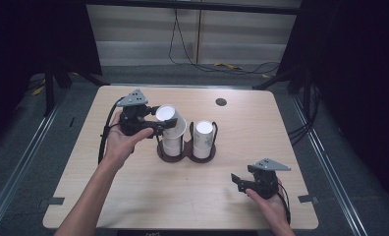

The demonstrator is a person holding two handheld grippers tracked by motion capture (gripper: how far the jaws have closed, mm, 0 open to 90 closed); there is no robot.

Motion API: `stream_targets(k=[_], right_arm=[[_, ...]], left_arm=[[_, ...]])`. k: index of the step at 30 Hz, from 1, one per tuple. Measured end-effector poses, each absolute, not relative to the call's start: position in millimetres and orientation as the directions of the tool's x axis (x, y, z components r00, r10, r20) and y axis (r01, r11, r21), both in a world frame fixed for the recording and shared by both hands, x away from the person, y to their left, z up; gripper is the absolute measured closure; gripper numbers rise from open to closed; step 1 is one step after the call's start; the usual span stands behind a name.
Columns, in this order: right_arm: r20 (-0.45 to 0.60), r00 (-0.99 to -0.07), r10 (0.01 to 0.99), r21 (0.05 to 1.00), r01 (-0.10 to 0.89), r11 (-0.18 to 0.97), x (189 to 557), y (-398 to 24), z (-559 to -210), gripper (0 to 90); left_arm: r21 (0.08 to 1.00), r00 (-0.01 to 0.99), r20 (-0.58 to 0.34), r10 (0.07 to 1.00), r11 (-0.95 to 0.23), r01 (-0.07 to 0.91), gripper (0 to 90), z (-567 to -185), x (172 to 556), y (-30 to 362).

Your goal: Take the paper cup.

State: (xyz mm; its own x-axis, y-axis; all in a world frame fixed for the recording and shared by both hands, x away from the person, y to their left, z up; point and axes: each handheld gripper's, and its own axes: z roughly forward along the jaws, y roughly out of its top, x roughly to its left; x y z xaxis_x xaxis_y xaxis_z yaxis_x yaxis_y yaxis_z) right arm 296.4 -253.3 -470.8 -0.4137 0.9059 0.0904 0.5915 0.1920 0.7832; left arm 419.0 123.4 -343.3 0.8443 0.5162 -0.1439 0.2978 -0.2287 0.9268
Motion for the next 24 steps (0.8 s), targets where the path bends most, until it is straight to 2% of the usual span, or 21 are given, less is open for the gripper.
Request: stream_targets(k=[6, 12, 16, 24], right_arm=[[0.112, -0.475, 0.873, 0.797, 0.568, 0.206, 294, -246, -467, 20.6], [0.151, -0.580, 0.801, 0.806, 0.541, 0.239, 291, -234, -463, 13.7], [0.144, -0.638, 0.756, 0.813, 0.513, 0.277, 289, -223, -461, 13.7], [0.141, -0.689, 0.711, 0.827, 0.477, 0.299, 292, -206, -451, 16.2]], left_arm=[[0.933, 0.846, -0.152, 0.511, -0.208, 0.293, 34.0, -352, 407, 118], [0.930, 0.867, -0.171, 0.468, -0.215, 0.299, 33.9, -359, 398, 111], [0.922, 0.881, -0.195, 0.431, -0.225, 0.314, 34.1, -365, 392, 105], [0.916, 0.892, -0.204, 0.404, -0.242, 0.319, 34.3, -378, 385, 101]])
